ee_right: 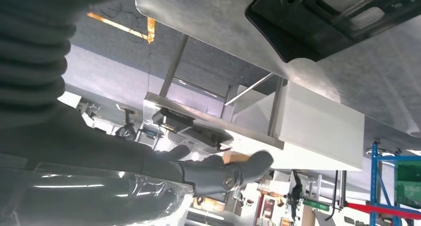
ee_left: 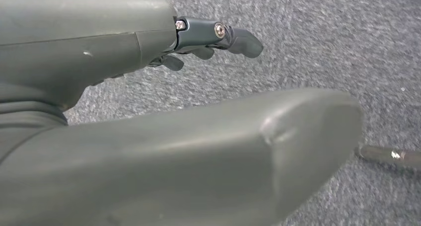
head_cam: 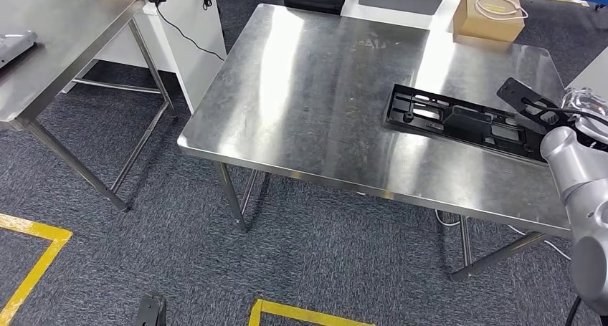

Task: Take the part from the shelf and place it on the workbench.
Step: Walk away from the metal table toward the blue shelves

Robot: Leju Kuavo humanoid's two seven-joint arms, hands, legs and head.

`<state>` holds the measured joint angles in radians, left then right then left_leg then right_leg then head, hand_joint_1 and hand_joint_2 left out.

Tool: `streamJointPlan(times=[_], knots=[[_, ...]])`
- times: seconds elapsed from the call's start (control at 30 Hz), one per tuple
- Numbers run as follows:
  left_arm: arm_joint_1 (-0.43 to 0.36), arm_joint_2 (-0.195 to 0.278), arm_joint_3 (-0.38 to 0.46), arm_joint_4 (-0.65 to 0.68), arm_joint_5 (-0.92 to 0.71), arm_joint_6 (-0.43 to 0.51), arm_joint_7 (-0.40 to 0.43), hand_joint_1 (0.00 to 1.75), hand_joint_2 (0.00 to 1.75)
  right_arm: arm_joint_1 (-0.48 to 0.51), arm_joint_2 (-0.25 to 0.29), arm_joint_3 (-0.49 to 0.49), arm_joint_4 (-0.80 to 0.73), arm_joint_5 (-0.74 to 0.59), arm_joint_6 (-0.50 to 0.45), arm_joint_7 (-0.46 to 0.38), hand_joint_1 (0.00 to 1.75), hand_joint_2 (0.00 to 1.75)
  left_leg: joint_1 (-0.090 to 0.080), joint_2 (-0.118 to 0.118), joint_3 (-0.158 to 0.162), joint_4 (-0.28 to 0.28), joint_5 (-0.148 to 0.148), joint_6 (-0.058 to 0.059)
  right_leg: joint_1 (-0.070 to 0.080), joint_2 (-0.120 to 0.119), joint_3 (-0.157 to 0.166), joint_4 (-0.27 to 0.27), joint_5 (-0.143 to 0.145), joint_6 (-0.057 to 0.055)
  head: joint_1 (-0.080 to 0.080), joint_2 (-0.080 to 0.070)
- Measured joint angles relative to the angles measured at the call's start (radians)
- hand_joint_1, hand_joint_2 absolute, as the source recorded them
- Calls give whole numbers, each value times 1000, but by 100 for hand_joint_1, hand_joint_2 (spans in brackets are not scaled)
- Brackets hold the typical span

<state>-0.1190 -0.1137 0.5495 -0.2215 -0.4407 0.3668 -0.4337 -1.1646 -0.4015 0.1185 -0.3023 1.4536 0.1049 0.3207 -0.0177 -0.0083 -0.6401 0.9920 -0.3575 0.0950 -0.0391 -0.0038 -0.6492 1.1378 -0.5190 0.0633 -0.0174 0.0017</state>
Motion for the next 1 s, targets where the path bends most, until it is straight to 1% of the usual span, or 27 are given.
streamJointPlan(times=[0.03,0.07,0.1,0.13,0.17,0.2,0.23,0.27,0.3,0.37,0.4,0.43,0.47,0.5,0.53,0.57,0.6,0.63,0.67,0.7,0.73,0.77,0.8,0.87,0.9,0.93,1.0], knots=[[0,0,1,0,0,0,0,0,0,3,0,0,1,0,0,1,0,0,-1,0,-6,0,4,2,3,1,-27,68,-27,-4,0,0],[1,0,2,0,0,0,0,0,0,6,1,0,2,0,0,1,0,0,-2,-1,-12,1,9,2,6,1,-41,110,-41,-3,0,0],[1,-1,3,0,0,0,0,0,0,10,2,0,3,0,0,2,0,0,-4,-2,-18,1,14,1,9,2,-36,111,-37,2,0,0],[1,-1,3,0,0,0,0,0,0,12,3,0,3,0,0,2,0,0,-5,-3,-25,1,19,-1,13,2,-9,71,-22,8,0,0],[1,-2,4,0,0,0,0,0,0,12,3,0,3,0,-1,2,0,0,-6,-3,-31,2,25,-4,15,2,35,-1,-2,12,0,0],[0,-2,4,0,0,0,0,0,0,11,4,0,3,0,-1,2,0,0,-7,-4,-37,3,31,-8,18,3,80,-72,17,10,-1,0],[0,-2,4,0,0,0,0,0,0,10,4,0,3,1,-1,2,0,0,-8,-4,-42,4,37,-13,23,5,110,-124,32,6,-1,0],[1,-2,4,0,0,0,0,0,0,8,5,0,2,1,-2,3,0,0,-9,-5,-46,6,43,-18,28,6,126,-154,41,-1,0,0],[1,-2,5,0,0,1,0,0,0,7,5,0,2,1,-2,3,0,0,-10,-6,-49,6,49,-24,33,8,126,-158,46,-8,0,0],[2,-2,6,0,0,1,0,0,0,8,8,0,3,1,-2,3,0,0,-10,-8,-57,9,54,-35,25,7,114,-161,59,-25,2,0],[4,-1,6,0,0,1,0,0,0,9,10,0,3,1,-3,4,0,0,-8,-7,-66,24,36,-43,19,5,108,-162,66,-38,1,0],[4,-1,7,0,0,1,0,0,0,9,13,0,3,1,-3,4,0,0,-3,-6,-81,57,2,-53,12,4,102,-164,74,-50,1,0],[5,-1,7,0,0,1,0,0,0,9,15,0,3,2,-4,4,0,0,3,-4,-100,110,-45,-63,10,2,95,-164,82,-59,1,0],[5,-1,7,0,0,1,0,0,0,9,16,0,2,2,-4,5,0,0,9,-2,-123,181,-94,-73,10,2,86,-163,90,-65,0,0],[5,-1,7,0,0,1,0,0,0,9,17,0,3,3,-4,6,0,0,16,-1,-142,252,-131,-82,11,2,76,-163,98,-65,1,0],[6,-1,7,0,0,1,0,0,0,9,17,0,3,3,-4,7,0,0,23,1,-150,302,-150,-89,10,2,66,-162,106,-64,1,0],[6,-1,7,0,-1,1,0,0,0,10,18,0,3,3,-4,8,0,0,30,2,-140,319,-151,-95,10,2,56,-161,114,-61,1,0],[5,-1,7,0,-1,1,0,0,0,11,17,0,3,3,-4,9,0,0,36,4,-107,291,-137,-99,9,2,47,-161,121,-57,0,0],[5,-1,7,0,-2,1,0,0,0,11,17,0,3,3,-4,10,0,0,41,5,-54,228,-117,-101,8,2,40,-160,127,-52,0,0],[4,-1,7,0,-4,1,0,0,0,11,16,0,2,4,-5,11,0,0,43,5,2,150,-109,-100,7,2,35,-159,132,-46,0,0],[3,-1,7,0,-5,1,0,0,0,9,14,0,2,4,-5,12,0,0,42,4,44,91,-102,-96,7,2,32,-160,137,-40,1,0],[2,-1,7,0,-6,2,-1,0,0,8,13,0,2,5,-6,13,0,0,38,3,69,54,-102,-91,8,1,30,-160,141,-32,1,0],[1,-1,7,0,-7,2,-1,0,0,6,12,0,2,5,-6,13,0,0,34,2,75,40,-105,-83,8,0,29,-162,147,-25,1,0],[0,-2,7,0,-8,3,-1,0,0,3,11,0,2,6,-8,14,0,0,29,3,70,30,-92,-64,12,-1,26,-167,156,-9,0,0],[0,-3,7,0,-8,3,-1,0,0,3,8,0,2,7,-8,14,0,0,29,4,69,19,-81,-53,14,-1,18,-160,152,-5,1,0],[-1,-4,7,0,-8,3,-1,0,0,3,6,0,2,7,-8,14,0,0,28,5,65,10,-68,-42,15,0,4,-136,134,-6,2,0],[-1,-6,7,0,-8,3,-1,0,0,6,0,0,3,7,-9,14,0,0,25,6,51,2,-45,-28,13,1,-46,-20,65,-17,3,0]])
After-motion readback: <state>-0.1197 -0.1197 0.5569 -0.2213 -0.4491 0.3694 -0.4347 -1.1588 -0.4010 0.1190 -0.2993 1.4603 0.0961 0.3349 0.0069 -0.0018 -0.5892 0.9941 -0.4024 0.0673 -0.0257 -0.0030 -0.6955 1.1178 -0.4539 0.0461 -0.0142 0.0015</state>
